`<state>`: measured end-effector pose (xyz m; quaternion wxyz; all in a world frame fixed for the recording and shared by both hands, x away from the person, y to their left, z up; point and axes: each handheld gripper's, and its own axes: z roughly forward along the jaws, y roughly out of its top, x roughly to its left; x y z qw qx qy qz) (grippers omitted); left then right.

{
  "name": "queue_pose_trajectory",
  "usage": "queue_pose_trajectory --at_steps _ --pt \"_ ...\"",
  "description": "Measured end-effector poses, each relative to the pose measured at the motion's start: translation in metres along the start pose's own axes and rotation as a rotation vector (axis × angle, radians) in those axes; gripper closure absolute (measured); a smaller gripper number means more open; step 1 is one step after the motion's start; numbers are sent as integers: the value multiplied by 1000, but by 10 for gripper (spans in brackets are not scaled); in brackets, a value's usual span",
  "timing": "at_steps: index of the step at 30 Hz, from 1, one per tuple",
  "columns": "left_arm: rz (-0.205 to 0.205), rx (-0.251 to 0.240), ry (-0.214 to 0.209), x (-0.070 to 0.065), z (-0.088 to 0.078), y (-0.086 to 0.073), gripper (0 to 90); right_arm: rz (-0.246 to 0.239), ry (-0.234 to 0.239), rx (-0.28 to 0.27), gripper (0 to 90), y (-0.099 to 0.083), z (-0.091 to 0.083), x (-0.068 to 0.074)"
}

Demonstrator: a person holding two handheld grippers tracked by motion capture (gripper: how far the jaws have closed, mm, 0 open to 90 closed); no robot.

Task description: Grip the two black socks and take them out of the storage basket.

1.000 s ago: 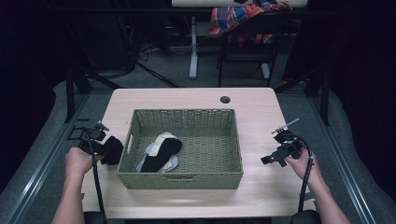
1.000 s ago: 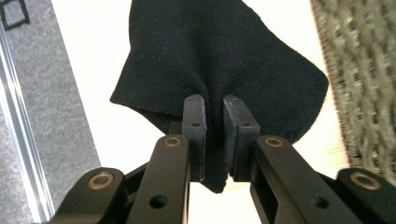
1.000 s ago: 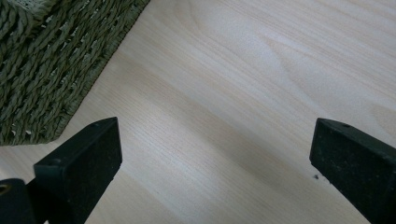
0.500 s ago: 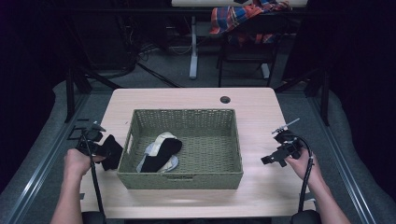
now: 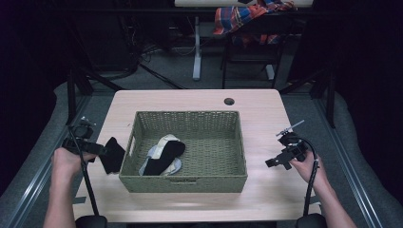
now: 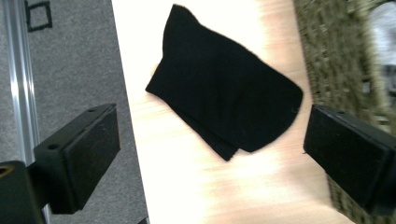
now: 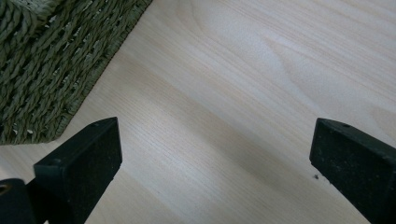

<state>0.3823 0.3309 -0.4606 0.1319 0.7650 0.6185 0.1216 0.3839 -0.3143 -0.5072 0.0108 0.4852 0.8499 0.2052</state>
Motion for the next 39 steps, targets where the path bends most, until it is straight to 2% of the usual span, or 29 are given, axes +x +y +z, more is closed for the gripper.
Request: queue_pose_trajectory --at_steps 6,7,8,9,13,15,17,18,26,27,28,39 --pt "77 -25 -3 -23 -21 9 11 -5 -7 9 20 -1 -2 -2" --pt "92 -21 -3 -28 -24 11 12 5 3 -9 21 -1 0 -1" --pt "103 -19 -4 -33 -25 12 11 -11 4 11 21 0 0 -1" --pt "111 -25 -4 -40 -27 14 10 5 -6 -1 21 0 1 0" --pt "168 -32 -18 -58 -30 20 2 4 2 2 20 -1 1 -1" --pt "202 -38 -17 -68 -31 22 2 -16 2 22 20 0 0 -3" --pt "223 -45 -38 -75 -32 25 1 -13 6 18 20 0 0 -2" --pt "231 -47 -44 -78 -32 25 2 4 3 0 20 -1 2 -1" --pt "302 -66 -93 -104 -34 33 2 8 13 -1 20 -1 2 -1" --pt "303 -67 -99 -106 -34 34 2 -5 11 14 20 0 1 -2" --pt "309 -69 -106 -109 -34 35 2 8 6 0 20 -1 2 -1" --pt "406 -30 -135 -147 -21 51 1 -2 8 8 20 -1 1 -2"
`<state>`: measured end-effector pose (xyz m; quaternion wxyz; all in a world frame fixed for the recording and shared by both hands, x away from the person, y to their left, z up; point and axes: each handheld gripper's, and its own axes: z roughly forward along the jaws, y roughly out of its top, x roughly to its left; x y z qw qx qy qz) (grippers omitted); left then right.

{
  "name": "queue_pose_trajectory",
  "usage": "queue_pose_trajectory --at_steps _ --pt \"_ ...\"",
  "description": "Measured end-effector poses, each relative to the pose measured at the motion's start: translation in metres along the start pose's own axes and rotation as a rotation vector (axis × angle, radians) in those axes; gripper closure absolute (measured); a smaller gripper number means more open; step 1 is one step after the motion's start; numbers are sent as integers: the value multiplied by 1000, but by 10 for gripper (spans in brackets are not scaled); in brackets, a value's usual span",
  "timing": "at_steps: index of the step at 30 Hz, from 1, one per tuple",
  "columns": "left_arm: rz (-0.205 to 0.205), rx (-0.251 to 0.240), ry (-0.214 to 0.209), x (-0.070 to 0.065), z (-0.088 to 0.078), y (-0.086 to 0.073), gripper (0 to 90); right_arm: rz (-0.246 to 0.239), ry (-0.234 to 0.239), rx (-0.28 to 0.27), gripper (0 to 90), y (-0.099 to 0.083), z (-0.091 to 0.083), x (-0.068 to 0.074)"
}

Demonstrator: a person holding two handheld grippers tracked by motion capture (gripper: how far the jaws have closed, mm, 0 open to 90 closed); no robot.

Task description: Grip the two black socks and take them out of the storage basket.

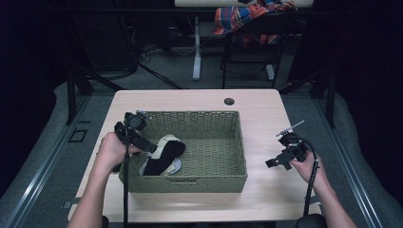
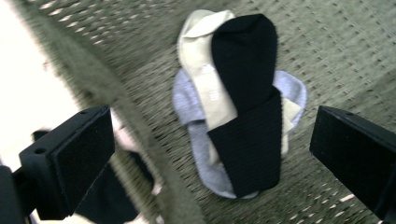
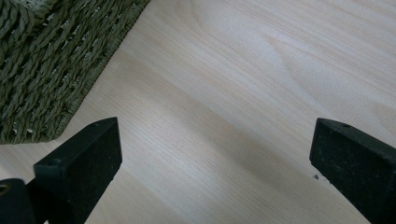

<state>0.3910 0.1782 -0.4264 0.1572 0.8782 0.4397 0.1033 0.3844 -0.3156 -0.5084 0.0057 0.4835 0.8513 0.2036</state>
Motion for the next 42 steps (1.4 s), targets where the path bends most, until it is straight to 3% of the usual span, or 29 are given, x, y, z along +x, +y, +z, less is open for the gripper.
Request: queue_pose_trajectory --at_steps 2,11,22,27,30,34,35,42 --pt "13 5 -13 -3 5 4 1 -16 -4 19 21 1 -1 -1" --pt "36 59 -61 -13 32 17 0 -3 7 6 21 0 -1 -1" --pt "86 145 -76 -22 64 26 7 8 -3 -8 20 -1 0 -1" --pt "90 164 -91 -20 74 25 85 1 9 4 20 0 -1 -1" --pt "92 184 -99 -20 79 25 128 -4 -7 8 21 0 -1 -1" --pt "101 235 -109 -20 89 23 169 -3 8 7 21 0 -1 -1" --pt "104 242 -111 -20 92 22 197 -8 -9 11 21 0 -1 -1" --pt "110 271 -136 -23 99 21 432 -8 -1 11 21 0 -1 -1"
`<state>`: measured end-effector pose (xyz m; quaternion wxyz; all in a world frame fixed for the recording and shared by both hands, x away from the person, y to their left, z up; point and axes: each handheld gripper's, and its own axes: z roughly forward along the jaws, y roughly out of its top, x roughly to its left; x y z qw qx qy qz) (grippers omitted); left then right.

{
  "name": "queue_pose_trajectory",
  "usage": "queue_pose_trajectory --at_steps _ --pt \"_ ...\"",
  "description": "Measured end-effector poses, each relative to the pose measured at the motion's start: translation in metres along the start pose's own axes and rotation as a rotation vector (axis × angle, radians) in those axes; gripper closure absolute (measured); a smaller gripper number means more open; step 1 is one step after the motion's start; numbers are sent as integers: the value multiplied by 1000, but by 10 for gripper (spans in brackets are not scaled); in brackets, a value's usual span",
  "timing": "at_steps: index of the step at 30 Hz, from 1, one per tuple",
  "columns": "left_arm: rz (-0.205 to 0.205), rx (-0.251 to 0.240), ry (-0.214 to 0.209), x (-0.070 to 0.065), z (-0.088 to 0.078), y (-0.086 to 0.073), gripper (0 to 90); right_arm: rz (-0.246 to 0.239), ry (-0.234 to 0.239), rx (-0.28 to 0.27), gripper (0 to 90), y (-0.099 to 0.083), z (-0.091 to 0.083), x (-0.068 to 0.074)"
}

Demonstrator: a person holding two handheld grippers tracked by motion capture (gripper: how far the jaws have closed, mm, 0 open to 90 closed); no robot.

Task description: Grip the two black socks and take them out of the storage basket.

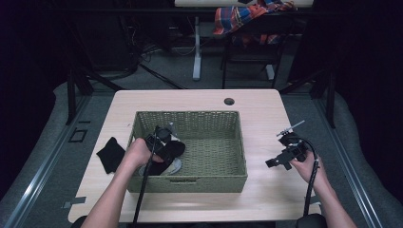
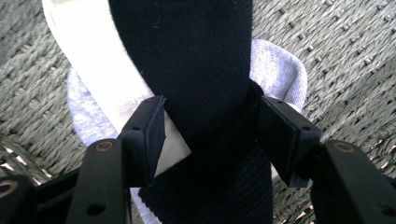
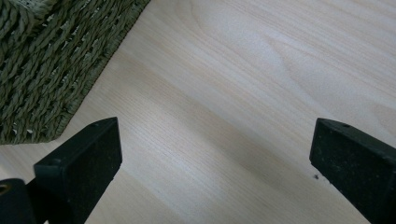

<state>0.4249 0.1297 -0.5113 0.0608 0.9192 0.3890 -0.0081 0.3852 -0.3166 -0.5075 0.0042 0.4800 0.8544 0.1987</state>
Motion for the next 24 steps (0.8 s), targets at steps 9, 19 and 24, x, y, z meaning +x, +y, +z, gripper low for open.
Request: queue_pose_trajectory --at_steps 9,19,24 --pt "30 11 -5 -2 3 -3 753 -4 -1 0 21 0 0 0" --pt "27 -56 21 -1 -22 -9 798 20 -4 -29 21 -1 1 2" --pt "25 -99 38 -1 -36 -11 805 6 -3 -15 21 0 -1 1"
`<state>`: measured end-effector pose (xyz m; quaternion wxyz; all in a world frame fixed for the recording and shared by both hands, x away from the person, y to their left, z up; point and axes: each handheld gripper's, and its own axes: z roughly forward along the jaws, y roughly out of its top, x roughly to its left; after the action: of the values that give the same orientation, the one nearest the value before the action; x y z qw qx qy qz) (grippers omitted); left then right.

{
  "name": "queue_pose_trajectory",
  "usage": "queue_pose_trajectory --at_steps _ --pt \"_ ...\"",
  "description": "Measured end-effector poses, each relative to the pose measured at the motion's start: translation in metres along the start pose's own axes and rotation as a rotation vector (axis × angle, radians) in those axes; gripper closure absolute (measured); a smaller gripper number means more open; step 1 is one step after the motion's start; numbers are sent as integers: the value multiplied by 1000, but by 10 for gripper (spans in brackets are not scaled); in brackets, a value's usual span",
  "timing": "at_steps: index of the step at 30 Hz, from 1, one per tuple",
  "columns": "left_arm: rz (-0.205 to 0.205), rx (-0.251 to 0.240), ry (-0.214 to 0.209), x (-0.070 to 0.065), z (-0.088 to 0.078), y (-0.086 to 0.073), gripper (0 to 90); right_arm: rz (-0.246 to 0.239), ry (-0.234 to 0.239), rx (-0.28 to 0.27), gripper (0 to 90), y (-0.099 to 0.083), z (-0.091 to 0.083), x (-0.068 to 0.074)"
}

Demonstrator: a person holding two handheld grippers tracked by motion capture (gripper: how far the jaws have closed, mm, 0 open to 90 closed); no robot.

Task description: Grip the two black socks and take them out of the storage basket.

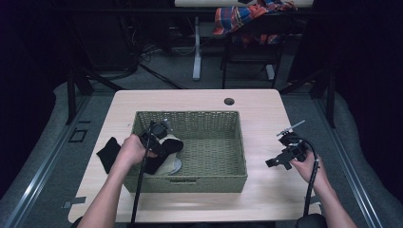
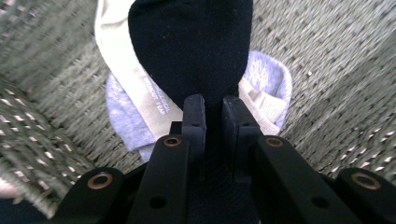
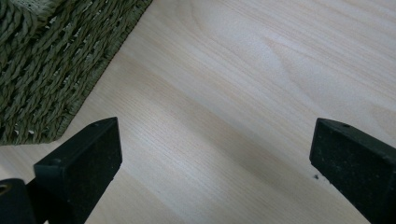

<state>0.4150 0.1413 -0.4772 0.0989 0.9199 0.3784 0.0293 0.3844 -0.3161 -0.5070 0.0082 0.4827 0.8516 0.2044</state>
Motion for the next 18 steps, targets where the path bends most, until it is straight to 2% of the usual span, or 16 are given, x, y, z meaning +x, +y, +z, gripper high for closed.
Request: queue_pose_trajectory --at_steps 2,4,10,11,13,14,15,16,17,18 --pt "-2 -15 2 1 -5 -1 805 -14 3 17 21 1 -1 -1" --pt "-5 -30 1 2 -11 -1 805 12 -1 -13 21 -1 1 1" --pt "-9 -59 0 4 -20 1 805 15 1 -16 21 0 1 1" --pt "-6 -59 -3 4 -22 2 805 21 13 -19 21 0 2 1" --pt "-4 -75 -7 4 -25 3 805 -7 2 17 21 1 0 -2" --pt "-2 -75 -12 4 -27 4 805 8 10 1 21 0 1 -1" --pt "-2 -79 -7 5 -29 6 805 -12 1 25 21 1 0 -2" --pt "1 -78 0 5 -31 6 805 -11 2 20 20 1 -1 -2" --pt "5 -83 1 5 -33 7 805 19 -2 -16 20 -1 1 1" --pt "6 -92 8 4 -36 9 805 20 11 -18 21 -1 1 1"
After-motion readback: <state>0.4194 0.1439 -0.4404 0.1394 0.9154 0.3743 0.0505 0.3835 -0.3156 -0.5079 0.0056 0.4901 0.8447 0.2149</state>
